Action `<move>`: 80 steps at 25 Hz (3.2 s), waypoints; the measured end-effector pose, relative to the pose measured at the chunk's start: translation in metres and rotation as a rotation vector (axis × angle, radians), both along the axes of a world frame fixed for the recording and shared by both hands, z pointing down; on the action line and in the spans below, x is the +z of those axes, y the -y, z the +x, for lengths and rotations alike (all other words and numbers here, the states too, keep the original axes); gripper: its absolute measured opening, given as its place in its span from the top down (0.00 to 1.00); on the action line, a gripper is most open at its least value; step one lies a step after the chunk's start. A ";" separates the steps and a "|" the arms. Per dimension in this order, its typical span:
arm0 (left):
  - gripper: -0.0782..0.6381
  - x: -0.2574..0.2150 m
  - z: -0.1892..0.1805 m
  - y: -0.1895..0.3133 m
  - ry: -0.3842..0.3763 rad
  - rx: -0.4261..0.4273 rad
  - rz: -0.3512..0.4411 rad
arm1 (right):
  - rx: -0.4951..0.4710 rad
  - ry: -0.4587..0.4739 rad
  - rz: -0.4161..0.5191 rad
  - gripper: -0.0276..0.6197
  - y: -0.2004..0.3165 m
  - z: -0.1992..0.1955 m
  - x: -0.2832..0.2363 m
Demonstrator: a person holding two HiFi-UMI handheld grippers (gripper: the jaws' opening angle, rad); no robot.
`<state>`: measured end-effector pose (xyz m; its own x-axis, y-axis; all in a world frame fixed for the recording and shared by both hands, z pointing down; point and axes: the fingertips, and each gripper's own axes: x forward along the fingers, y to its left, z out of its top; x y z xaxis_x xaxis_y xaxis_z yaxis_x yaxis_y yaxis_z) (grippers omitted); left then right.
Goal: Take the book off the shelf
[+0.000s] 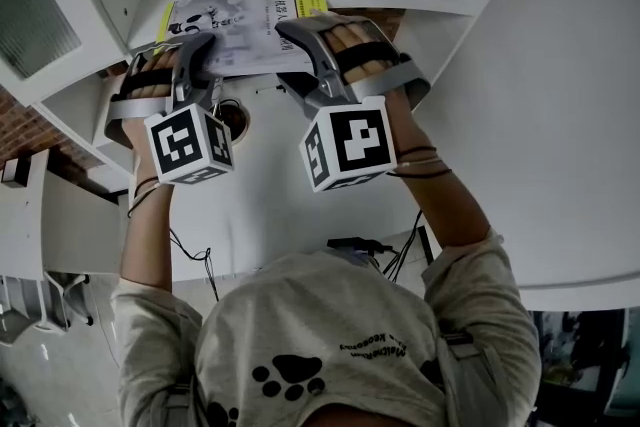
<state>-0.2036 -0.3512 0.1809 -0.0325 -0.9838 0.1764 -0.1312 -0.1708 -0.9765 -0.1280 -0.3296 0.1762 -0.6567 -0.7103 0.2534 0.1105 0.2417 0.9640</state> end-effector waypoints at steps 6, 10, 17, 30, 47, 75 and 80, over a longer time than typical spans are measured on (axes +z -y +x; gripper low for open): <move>0.77 0.001 0.009 -0.015 -0.011 -0.027 -0.006 | 0.071 -0.028 0.038 0.53 0.014 -0.004 0.017; 0.77 0.003 0.015 -0.029 0.003 -0.040 0.001 | 0.090 0.016 0.088 0.54 0.011 -0.003 0.010; 0.78 -0.004 0.028 -0.054 0.000 -0.060 0.046 | 0.079 0.075 0.142 0.83 -0.012 0.009 0.003; 0.78 0.062 0.039 -0.086 -0.015 -0.098 -0.077 | 0.029 0.064 0.010 0.83 -0.040 0.019 0.070; 0.78 0.110 0.027 -0.145 -0.064 -0.061 -0.141 | 0.090 0.055 -0.060 0.83 -0.101 0.009 0.113; 0.78 0.210 0.082 -0.253 -0.134 0.015 -0.256 | 0.182 0.013 -0.153 0.82 -0.213 0.066 0.212; 0.78 0.240 0.092 -0.249 -0.151 0.003 -0.276 | 0.179 0.002 -0.174 0.82 -0.208 0.075 0.241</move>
<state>-0.1120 -0.1021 0.4208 0.0176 -0.8979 0.4398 -0.2702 -0.4278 -0.8626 -0.0526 -0.1215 0.4168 -0.5248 -0.7611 0.3812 0.0495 0.4198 0.9063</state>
